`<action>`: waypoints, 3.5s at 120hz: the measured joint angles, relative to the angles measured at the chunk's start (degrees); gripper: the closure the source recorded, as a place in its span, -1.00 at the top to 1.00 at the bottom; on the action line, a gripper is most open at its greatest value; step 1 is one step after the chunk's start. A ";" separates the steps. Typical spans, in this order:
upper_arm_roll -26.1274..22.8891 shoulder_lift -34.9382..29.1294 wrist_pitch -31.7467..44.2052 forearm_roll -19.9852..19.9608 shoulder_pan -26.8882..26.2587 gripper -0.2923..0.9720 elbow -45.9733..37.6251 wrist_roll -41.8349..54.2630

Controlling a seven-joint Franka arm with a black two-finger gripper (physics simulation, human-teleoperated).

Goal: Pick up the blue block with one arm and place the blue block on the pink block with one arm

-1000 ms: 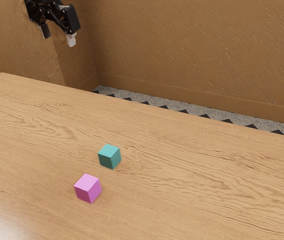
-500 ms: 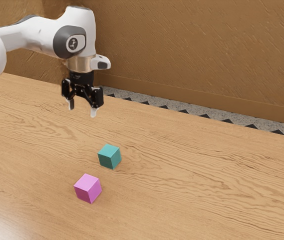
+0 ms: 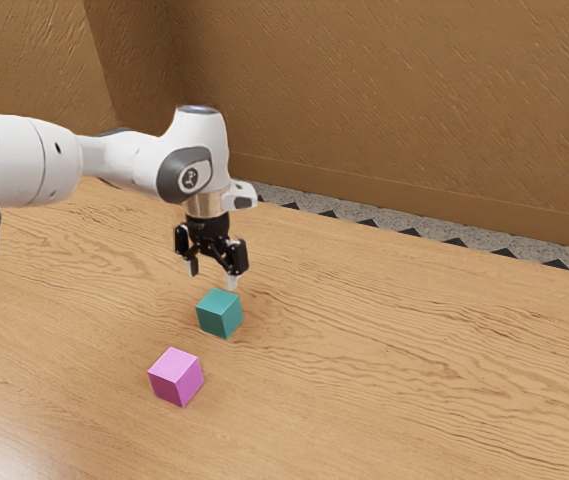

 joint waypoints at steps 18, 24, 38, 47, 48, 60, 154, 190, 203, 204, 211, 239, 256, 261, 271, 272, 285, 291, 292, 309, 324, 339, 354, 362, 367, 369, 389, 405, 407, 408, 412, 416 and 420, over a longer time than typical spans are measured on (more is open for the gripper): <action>-0.16 1.30 1.98 -0.02 0.05 0.54 0.05 0.69; -0.15 1.87 2.51 -0.03 0.01 0.54 0.07 0.90; -0.17 2.92 3.38 -0.17 -0.17 0.54 0.06 1.31; -0.15 3.41 3.85 -0.32 -0.47 0.54 0.02 1.54; -0.15 3.44 3.89 -0.33 -0.49 0.54 0.02 1.56; -0.04 3.95 4.58 -0.40 -0.55 0.54 -0.73 1.82; 0.80 3.46 10.12 -0.10 -0.40 0.14 -5.01 2.92; 0.85 0.51 10.42 0.13 -1.94 0.03 -6.46 2.64; 2.27 -6.12 10.64 -0.16 -4.14 0.02 -11.99 2.33; 2.33 -6.75 10.70 -0.20 -4.22 0.02 -12.56 2.31; 2.55 -11.00 11.12 -0.44 -4.56 0.02 -16.22 2.16; 2.67 -22.66 12.29 -1.18 -5.02 0.02 -26.24 1.67; 2.67 -26.37 13.30 -1.95 -4.97 0.02 -30.92 1.42; 2.67 -27.29 13.61 -2.09 -4.95 0.02 -32.01 1.35; 2.66 -28.89 14.22 -2.44 -4.90 0.02 -34.14 1.21; 2.66 -29.03 14.28 -2.49 -4.90 0.02 -34.33 1.20; 2.64 -31.21 15.14 -3.12 -4.85 0.02 -37.45 0.99; 2.60 -31.90 15.43 -3.37 -4.84 0.02 -38.55 0.91; 2.60 -32.00 15.47 -3.41 -4.85 0.02 -38.72 0.89; 2.52 -33.13 15.90 -3.73 -5.03 0.02 -40.95 0.68; 2.47 -34.00 15.83 -3.80 -5.09 0.02 -42.50 0.56; 2.40 -34.99 15.39 -3.85 -5.08 0.02 -44.12 0.53; 2.33 -34.56 14.92 -3.84 -5.13 0.02 -44.21 0.55; 2.33 -33.82 14.84 -3.85 -5.12 0.02 -43.86 0.55; 2.37 -33.36 14.84 -3.84 -5.05 0.02 -43.55 0.55; 2.38 -33.14 14.85 -3.83 -5.00 0.02 -43.34 0.55; 2.48 -30.76 14.90 -3.89 -4.59 0.02 -41.83 0.57; 2.58 -29.96 15.01 -4.22 -4.37 0.02 -41.76 0.59; 2.58 -29.91 15.03 -4.23 -4.34 0.02 -41.76 0.59; 2.58 -29.89 15.03 -4.24 -4.32 0.02 -41.76 0.59; 2.58 -29.84 15.05 -4.26 -4.26 0.02 -41.76 0.60; 2.58 -29.81 15.07 -4.27 -4.20 0.02 -41.76 0.60; 2.58 -29.80 15.08 -4.29 -4.14 0.02 -41.75 0.60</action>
